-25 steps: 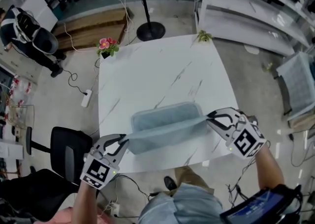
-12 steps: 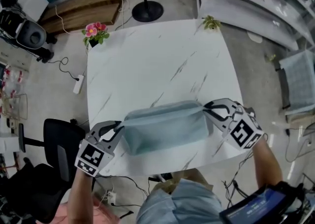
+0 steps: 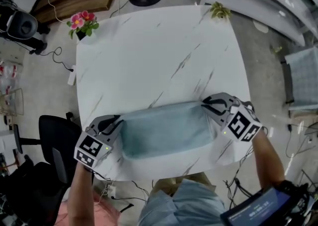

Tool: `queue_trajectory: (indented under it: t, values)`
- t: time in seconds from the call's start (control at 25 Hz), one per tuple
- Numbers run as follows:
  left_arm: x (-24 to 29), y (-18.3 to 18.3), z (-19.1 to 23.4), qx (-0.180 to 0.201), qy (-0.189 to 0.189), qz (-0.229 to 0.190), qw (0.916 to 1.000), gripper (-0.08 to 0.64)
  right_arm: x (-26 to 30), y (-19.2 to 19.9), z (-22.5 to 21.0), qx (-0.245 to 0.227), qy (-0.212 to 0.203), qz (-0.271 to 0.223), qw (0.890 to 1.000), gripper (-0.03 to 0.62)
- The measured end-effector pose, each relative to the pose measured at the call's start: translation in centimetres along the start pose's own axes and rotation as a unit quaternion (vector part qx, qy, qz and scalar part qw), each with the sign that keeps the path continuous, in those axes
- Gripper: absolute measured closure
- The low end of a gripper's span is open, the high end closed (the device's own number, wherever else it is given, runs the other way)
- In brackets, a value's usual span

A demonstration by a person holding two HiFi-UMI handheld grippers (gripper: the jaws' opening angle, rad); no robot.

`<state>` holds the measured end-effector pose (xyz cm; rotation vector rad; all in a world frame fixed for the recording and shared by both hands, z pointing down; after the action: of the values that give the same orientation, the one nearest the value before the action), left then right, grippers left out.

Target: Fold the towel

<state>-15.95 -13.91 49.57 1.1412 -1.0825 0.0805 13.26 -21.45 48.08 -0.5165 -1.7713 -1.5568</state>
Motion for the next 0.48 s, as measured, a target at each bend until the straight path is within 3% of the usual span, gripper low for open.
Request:
queue_trajectory:
  t: [0.16,0.32,0.48]
  values:
    - [0.4,0.7,0.3,-0.04,0.023,-0.006,0.9989,0.486,1.0,0.5,-0.4,0.001,-0.009,0.014,1.0,0.557]
    - [0.2,0.7,0.8,-0.072,0.017,-0.026,0.9969,0.464,1.7,0.4,-0.6,-0.015,-0.014,0.006,1.0,0.551]
    - [-1.3,0.3,2.0,-0.1,-0.011,-0.051,0.9936,0.385,0.7,-0.2,-1.3,0.032,-0.035,-0.021,0.999,0.492]
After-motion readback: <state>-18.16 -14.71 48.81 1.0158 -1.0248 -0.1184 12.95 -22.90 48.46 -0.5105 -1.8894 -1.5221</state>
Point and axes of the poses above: the fingertips, and each gripper's own axes: x forward along the fingers, z to its left, y out of its underside, the point moved 3 cm from there along -x, backward along the fingers, and after that the axes turned 9 degrees about x, right-handed, at the moved point
